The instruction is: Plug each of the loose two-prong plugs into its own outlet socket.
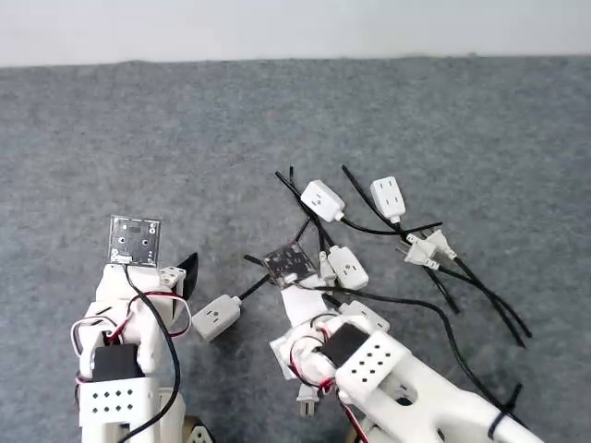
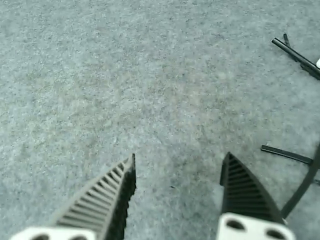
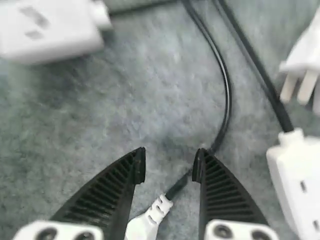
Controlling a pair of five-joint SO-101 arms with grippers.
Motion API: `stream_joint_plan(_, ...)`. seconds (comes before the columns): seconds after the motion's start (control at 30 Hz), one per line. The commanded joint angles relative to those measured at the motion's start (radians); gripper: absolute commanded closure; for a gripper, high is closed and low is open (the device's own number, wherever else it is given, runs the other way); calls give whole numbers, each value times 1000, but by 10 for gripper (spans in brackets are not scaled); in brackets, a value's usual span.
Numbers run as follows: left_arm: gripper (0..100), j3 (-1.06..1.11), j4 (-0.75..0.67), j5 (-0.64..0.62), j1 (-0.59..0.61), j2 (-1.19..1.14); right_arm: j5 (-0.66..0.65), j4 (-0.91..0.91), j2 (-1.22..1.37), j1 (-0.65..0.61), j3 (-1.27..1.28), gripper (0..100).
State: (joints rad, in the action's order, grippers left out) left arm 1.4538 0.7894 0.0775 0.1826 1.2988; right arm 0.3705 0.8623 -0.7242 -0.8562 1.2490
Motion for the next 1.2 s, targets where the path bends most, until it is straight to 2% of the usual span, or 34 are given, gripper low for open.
stream_joint_plan(0.0,728,-10,-32,-6,0,-3,100,-18,-18,5,-17,834)
stream_joint_plan(0.2,728,-7,-55,-8,2,-3,258,-4,-18,8,-35,833)
stream_joint_plan(0.37,728,-7,-57,-9,0,-3,261,-5,-18,36,-48,833)
stream_joint_plan(0.6,728,-7,-57,-11,0,-3,267,134,-18,51,-135,833)
stream_joint_plan(1.17,728,4,-58,-9,2,-3,267,131,-5,62,-86,837)
